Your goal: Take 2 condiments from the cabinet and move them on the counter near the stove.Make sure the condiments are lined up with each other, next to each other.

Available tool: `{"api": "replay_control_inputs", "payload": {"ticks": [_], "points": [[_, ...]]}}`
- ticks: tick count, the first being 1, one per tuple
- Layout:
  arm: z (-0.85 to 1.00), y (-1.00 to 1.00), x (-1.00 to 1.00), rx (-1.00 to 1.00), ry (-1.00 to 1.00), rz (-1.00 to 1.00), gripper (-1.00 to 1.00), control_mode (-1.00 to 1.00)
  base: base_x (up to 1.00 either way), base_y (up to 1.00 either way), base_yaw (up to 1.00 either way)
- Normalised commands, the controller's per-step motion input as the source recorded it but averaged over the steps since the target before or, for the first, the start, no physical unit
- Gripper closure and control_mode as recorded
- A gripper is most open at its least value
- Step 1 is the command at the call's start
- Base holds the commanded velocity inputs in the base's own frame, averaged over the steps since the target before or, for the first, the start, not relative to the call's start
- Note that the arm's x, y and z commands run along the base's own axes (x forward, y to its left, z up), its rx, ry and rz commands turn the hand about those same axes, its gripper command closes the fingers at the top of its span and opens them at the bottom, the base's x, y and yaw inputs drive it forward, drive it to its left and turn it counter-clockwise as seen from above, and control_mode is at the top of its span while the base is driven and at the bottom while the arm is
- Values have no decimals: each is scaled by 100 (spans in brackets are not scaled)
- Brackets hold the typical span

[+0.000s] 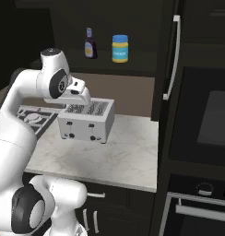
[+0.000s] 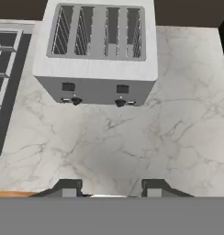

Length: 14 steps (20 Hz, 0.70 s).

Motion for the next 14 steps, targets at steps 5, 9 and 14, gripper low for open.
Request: {"api": "replay_control_inputs", "payload": {"ticks": [5,9,14], "points": [[0,0,-35,0,-5,0,-100,-100,0,0,0],[39,-10,-64,0,-39,-2,-100,-100,0,0,0],[57,-30,-16,0,-47,-4,-100,-100,0,0,0]]}}
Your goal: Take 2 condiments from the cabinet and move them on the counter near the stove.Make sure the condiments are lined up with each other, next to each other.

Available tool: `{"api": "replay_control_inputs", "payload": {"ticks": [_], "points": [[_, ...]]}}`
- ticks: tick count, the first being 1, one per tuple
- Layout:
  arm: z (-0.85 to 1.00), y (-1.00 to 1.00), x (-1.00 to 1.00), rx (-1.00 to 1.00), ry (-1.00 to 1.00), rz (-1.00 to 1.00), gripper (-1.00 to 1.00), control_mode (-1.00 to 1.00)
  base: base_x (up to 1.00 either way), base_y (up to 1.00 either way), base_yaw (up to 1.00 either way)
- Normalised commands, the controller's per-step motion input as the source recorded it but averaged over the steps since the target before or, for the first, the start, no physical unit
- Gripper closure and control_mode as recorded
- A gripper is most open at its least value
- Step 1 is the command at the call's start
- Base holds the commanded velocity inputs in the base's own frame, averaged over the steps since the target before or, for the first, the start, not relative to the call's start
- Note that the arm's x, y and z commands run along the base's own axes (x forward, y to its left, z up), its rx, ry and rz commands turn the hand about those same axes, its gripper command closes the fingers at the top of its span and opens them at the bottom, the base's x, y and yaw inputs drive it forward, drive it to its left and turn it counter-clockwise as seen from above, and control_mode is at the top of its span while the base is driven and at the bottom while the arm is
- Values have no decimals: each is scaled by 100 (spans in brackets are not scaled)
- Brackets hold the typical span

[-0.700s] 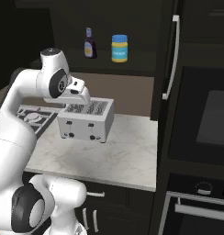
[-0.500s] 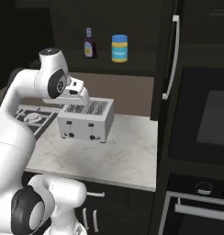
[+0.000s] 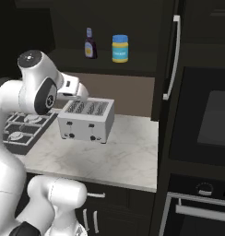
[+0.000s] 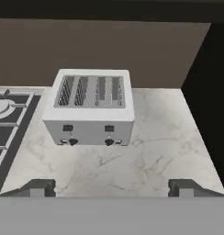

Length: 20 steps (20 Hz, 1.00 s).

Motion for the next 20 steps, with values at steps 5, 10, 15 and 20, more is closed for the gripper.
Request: {"api": "replay_control_inputs", "payload": {"ticks": [5,10,15,20], "points": [[47,-31,0,0,-15,-11,-100,-100,0,0,0],[37,-38,-1,0,-3,-6,-100,-100,0,0,0],[52,-28,3,0,-13,-10,-100,-100,0,0,0],[43,-5,0,0,-23,-1,-100,-100,0,0,0]]}}
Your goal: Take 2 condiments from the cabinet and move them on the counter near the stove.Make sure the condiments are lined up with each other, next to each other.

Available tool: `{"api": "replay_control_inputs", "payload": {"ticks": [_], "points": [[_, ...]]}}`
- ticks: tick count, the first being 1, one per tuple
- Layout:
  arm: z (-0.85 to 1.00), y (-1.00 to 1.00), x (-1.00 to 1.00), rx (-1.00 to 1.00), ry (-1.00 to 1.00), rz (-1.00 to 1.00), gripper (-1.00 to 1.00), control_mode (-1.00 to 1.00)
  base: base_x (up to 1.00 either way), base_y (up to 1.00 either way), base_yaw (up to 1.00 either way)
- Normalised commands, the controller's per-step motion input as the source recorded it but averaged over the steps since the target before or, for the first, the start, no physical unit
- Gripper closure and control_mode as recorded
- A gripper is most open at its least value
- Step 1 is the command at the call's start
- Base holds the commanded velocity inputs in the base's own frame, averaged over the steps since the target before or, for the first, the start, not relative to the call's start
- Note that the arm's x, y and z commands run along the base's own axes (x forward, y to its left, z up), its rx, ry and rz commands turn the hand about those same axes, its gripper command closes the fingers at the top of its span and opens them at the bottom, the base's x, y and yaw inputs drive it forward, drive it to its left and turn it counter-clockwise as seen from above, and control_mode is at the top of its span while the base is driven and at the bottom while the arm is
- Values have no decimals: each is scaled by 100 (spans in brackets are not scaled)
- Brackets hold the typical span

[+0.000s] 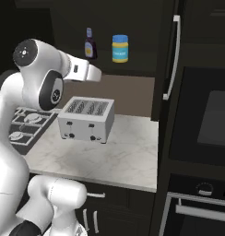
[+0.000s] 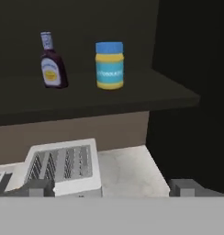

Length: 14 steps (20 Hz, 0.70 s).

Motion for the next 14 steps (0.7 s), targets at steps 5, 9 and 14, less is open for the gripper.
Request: {"api": "replay_control_inputs", "payload": {"ticks": [5,9,14], "points": [[30,0,4,0,-26,0,-100,-100,0,0,0],[34,0,25,0,-3,0,-100,-100,0,0,0],[32,0,31,0,2,0,-100,-100,0,0,0]]}}
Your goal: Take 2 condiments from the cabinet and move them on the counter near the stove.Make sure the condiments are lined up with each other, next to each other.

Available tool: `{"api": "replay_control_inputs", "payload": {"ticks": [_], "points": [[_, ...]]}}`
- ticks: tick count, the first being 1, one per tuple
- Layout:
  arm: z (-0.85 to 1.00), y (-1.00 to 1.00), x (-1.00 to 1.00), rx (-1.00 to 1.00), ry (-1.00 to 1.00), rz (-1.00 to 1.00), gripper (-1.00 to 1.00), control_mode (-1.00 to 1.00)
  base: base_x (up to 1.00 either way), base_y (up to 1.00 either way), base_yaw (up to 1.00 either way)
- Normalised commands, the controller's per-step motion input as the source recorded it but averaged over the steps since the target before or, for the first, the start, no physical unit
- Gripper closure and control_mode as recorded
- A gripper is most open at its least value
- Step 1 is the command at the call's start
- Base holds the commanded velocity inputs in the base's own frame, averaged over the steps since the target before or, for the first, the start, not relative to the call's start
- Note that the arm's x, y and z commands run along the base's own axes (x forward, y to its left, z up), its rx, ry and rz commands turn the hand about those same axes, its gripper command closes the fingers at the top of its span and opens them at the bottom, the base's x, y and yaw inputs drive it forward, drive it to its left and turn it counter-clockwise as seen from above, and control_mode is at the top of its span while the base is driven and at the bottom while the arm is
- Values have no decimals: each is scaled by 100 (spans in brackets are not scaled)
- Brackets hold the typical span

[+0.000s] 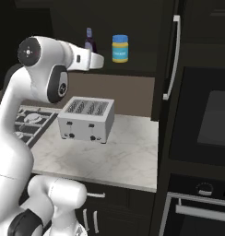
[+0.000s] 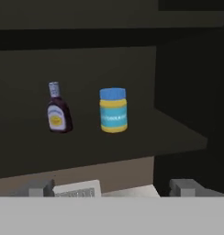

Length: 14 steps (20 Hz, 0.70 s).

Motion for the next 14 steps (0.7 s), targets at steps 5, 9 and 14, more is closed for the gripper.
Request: {"api": "replay_control_inputs", "payload": {"ticks": [5,9,14], "points": [[10,0,28,0,1,0,-100,-100,0,0,0],[0,-8,22,0,0,4,-100,-100,0,0,0],[0,-20,29,0,0,3,-100,-100,0,0,0]]}}
